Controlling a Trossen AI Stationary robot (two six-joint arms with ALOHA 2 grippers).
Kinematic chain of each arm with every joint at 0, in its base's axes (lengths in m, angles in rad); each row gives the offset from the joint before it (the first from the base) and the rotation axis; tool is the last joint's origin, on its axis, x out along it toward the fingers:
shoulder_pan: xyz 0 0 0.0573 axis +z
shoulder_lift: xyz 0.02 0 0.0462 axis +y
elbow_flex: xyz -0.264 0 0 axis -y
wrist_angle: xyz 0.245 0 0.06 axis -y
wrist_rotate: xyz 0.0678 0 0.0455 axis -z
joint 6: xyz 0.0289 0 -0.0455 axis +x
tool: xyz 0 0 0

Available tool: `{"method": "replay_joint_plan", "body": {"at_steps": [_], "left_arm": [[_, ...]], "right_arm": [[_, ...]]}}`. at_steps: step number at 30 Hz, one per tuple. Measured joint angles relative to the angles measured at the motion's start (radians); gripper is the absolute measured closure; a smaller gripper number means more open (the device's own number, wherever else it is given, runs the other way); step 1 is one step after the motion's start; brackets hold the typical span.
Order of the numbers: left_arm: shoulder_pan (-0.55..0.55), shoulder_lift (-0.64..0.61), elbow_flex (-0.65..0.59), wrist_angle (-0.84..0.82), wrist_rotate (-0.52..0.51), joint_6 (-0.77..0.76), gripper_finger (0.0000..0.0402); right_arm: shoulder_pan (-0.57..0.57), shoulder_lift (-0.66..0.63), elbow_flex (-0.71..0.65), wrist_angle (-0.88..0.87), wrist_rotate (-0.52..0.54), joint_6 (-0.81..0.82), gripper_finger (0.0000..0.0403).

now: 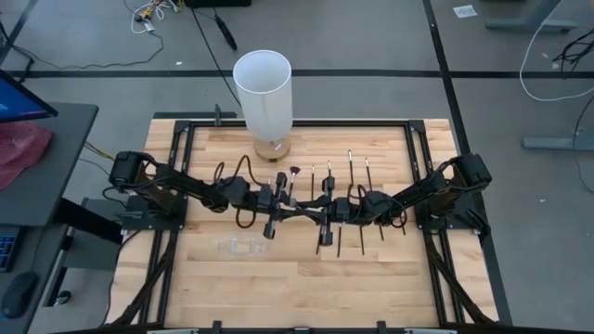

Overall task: Put items in baskets/containers
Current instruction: Put the blush brush in the transparent organizer

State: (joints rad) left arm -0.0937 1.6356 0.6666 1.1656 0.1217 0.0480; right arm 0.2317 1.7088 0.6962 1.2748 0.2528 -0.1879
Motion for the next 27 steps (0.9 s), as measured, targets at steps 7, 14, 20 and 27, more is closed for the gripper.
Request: {"method": "replay_joint_plan", "body": {"at_steps": [7,14,20,27], "left_arm": [[-0.001,-0.002,0.000,-0.066,-0.032,-0.002,0.0354],[-0.008,-0.101,0.003,-0.237,-0.125,0.011,0.0354],[-0.092,-0.303,0.003,-0.557,-0.333,0.045,0.0354],[-0.314,-0.545,0.003,-0.993,-0.620,-0.120,0.0354]], "right_arm": [[0.003,-0.045,-0.002,-0.125,0.011,0.022,0.0291],[0.065,-0.235,-0.004,-0.490,0.188,0.021,0.0196],[0.130,-0.337,-0.004,-0.629,0.294,0.021,0.0172],[0.145,-0.314,-0.002,-0.632,0.294,0.021,0.0191]]}}
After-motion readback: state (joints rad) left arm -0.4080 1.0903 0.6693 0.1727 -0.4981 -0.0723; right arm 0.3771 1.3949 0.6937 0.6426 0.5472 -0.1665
